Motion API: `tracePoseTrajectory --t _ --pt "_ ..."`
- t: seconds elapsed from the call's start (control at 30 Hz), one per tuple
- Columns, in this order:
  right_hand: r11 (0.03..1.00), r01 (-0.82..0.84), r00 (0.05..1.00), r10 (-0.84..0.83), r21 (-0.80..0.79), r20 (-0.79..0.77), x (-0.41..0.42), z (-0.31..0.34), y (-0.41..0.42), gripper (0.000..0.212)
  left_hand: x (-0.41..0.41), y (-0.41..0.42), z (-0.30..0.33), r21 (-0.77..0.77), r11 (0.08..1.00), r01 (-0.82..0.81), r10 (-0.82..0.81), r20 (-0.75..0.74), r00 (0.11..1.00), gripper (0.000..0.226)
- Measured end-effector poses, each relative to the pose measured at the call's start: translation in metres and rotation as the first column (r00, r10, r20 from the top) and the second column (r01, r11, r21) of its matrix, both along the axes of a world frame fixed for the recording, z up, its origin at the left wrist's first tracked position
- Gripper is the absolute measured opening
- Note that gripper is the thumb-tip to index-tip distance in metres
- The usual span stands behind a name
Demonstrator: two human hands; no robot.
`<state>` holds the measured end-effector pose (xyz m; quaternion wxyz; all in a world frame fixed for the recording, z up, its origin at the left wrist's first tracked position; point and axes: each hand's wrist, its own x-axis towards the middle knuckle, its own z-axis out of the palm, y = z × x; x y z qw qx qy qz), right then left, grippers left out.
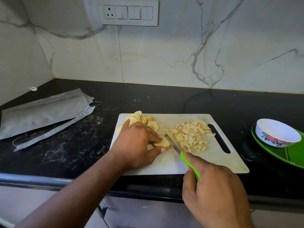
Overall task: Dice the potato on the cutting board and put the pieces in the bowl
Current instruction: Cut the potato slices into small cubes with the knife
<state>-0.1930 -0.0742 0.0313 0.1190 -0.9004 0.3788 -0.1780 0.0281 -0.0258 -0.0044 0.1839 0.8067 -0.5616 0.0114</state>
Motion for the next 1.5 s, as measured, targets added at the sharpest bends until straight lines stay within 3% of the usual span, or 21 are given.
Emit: tracePoseTrajectory --t 0.1,0.23,0.47,0.57,0.67,0.8,1.0,1.07,1.13,1.2,1.33,1.5 --pt "0.997 -0.007 0.998 0.003 -0.071 -0.058 0.005 0.002 0.001 0.050 -0.003 0.002 0.002 0.025 1.000 -0.006 0.005 0.033 0.999 0.045" --pt "0.994 -0.032 0.990 0.017 -0.100 -0.142 0.010 0.004 0.003 0.053 -0.003 0.002 0.003 0.021 0.999 -0.034 0.034 0.001 0.999 0.042" --pt "0.996 -0.075 0.960 0.085 0.050 -0.268 -0.014 0.022 0.015 0.064 0.000 0.000 0.000 0.005 0.999 -0.039 0.039 -0.030 0.999 0.042" --pt "0.994 -0.062 0.966 0.082 0.089 -0.247 -0.022 0.033 0.020 0.062 0.001 0.001 -0.003 -0.011 0.999 -0.032 0.032 -0.028 0.999 0.042" --pt "0.997 -0.077 0.979 0.080 0.024 -0.188 -0.016 0.029 0.018 0.059 0.000 0.003 -0.005 -0.044 0.998 -0.042 0.040 -0.049 0.998 0.039" --pt "0.992 -0.059 0.970 0.030 -0.115 -0.242 0.009 0.011 0.012 0.052 -0.003 0.004 -0.004 -0.054 0.997 -0.051 0.048 -0.062 0.997 0.039" --pt "0.995 -0.096 0.976 0.100 0.031 -0.194 -0.005 0.007 0.019 0.070 -0.002 0.003 -0.001 -0.025 0.998 -0.060 0.057 -0.091 0.994 0.041" --pt "0.985 -0.170 0.958 0.155 -0.041 -0.242 -0.012 0.015 0.024 0.066 -0.001 0.003 -0.001 -0.037 0.998 -0.053 0.049 -0.106 0.993 0.040" --pt "0.987 -0.146 0.974 0.133 -0.060 -0.182 -0.018 0.024 0.027 0.055 0.000 0.004 -0.002 -0.078 0.995 -0.060 0.050 -0.123 0.991 0.038" --pt "0.994 -0.089 0.996 0.090 -0.070 0.012 -0.016 0.025 0.030 0.061 0.001 0.006 -0.003 -0.119 0.990 -0.072 0.060 -0.104 0.993 0.037" --pt "0.986 -0.075 0.981 0.046 -0.148 -0.188 0.012 0.021 0.017 0.051 -0.003 0.009 -0.005 -0.133 0.988 -0.084 0.077 -0.058 0.995 0.032" --pt "0.996 -0.075 0.980 0.066 -0.042 -0.187 0.016 0.008 0.019 0.055 -0.003 0.009 -0.001 -0.089 0.990 -0.107 0.102 -0.066 0.993 0.030"
